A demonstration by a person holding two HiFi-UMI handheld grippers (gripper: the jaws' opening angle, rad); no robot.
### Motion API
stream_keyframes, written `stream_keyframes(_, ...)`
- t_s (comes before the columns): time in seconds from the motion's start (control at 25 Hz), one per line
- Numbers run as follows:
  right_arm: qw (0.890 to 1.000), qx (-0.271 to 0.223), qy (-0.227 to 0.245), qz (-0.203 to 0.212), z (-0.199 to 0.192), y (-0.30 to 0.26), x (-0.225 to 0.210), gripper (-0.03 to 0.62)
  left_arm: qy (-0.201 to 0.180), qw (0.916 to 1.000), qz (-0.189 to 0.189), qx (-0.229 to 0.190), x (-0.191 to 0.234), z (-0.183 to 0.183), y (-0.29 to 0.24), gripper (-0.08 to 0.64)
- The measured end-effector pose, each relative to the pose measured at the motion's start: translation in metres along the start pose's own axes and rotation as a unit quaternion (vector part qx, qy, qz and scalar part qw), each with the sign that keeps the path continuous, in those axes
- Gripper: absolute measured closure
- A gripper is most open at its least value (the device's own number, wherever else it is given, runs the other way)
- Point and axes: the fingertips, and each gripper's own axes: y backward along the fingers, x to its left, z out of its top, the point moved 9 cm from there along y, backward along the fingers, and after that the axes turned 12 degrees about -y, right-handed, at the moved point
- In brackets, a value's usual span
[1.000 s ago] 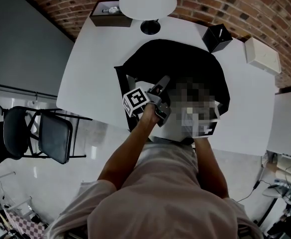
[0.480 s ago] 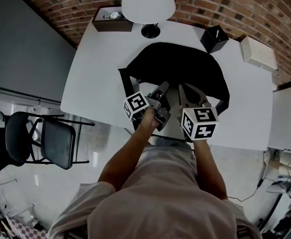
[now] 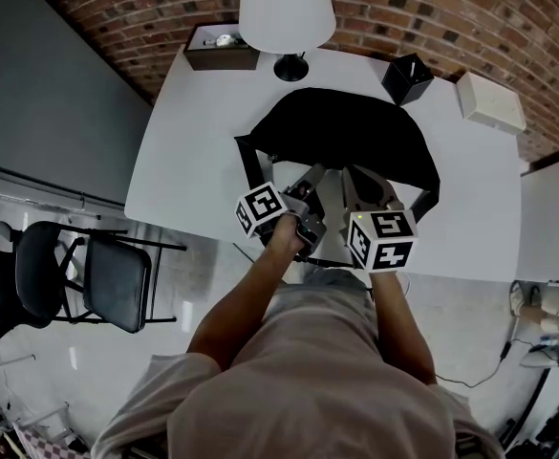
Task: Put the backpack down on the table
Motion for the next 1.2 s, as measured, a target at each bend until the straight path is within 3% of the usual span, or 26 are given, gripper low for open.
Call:
stream_keyframes(0.28,1.0,-0.013,0.002,-0.009,0.007,0.012,0.012,0.591,-0.11,0.9933,-0.014,0.034,-0.042,0.008,0.006,0.377)
stream_keyframes(0.56,0.999,-0.034,0.013,-0.02,0.029,0.029,0.028,0.591,-0.244,0.967,-0.033,0.066,-0.098,0.015,0.011,0.417)
stream_keyframes(0.72,0.999,-0.049,0.01,-0.021,0.037,0.04,0.039,0.591,-0.315,0.946,-0.032,0.072,-0.125,0.021,0.021,0.479)
stream_keyframes(0.88,0.998,-0.059,0.008,-0.023,0.037,0.046,0.051,0.591,-0.394,0.9154,-0.028,0.076,-0.147,0.026,0.035,0.479)
stream_keyframes(1.08,0.997,-0.07,-0.002,-0.027,0.028,0.051,0.067,0.591,-0.456,0.8859,-0.015,0.084,-0.158,0.028,0.056,0.527)
stream_keyframes(1.2,0.997,-0.071,-0.002,-0.025,0.022,0.051,0.078,0.591,-0.5,0.8611,-0.004,0.093,-0.161,0.027,0.069,0.544)
